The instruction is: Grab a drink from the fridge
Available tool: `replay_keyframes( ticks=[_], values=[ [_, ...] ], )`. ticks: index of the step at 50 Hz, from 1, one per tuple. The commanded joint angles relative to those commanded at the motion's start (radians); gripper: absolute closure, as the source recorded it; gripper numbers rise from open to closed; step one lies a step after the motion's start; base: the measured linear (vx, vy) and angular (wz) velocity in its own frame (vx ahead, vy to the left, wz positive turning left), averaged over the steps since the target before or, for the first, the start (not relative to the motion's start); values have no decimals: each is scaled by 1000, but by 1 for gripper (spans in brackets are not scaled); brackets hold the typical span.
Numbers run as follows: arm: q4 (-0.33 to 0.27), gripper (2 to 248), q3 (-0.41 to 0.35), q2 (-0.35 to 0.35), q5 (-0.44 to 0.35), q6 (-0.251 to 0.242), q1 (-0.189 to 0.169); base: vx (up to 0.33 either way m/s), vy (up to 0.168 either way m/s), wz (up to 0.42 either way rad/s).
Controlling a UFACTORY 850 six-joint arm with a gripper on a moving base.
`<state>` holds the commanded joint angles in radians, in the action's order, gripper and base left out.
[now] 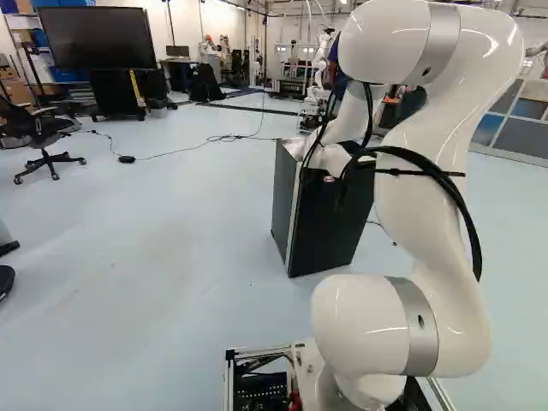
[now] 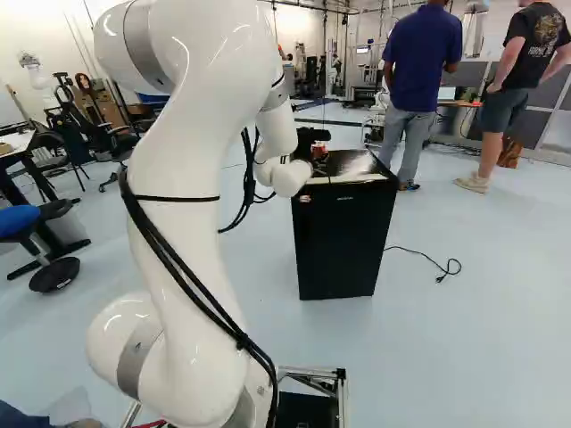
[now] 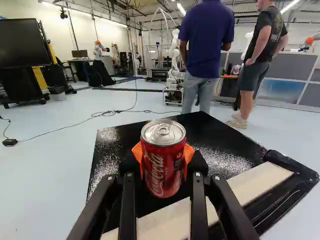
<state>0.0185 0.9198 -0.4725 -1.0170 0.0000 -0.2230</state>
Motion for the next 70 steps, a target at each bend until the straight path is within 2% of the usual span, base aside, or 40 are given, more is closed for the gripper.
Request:
replay_keyframes(
  ticks=[37, 54, 70],
  values=[
    [0, 153, -21, 36, 4, 0, 6, 0, 0, 0],
    [-2, 153, -75, 83, 13, 0, 20, 0, 0, 0],
    [-3, 153, -156, 155, 27, 0, 42, 0, 0, 0]
  ],
)
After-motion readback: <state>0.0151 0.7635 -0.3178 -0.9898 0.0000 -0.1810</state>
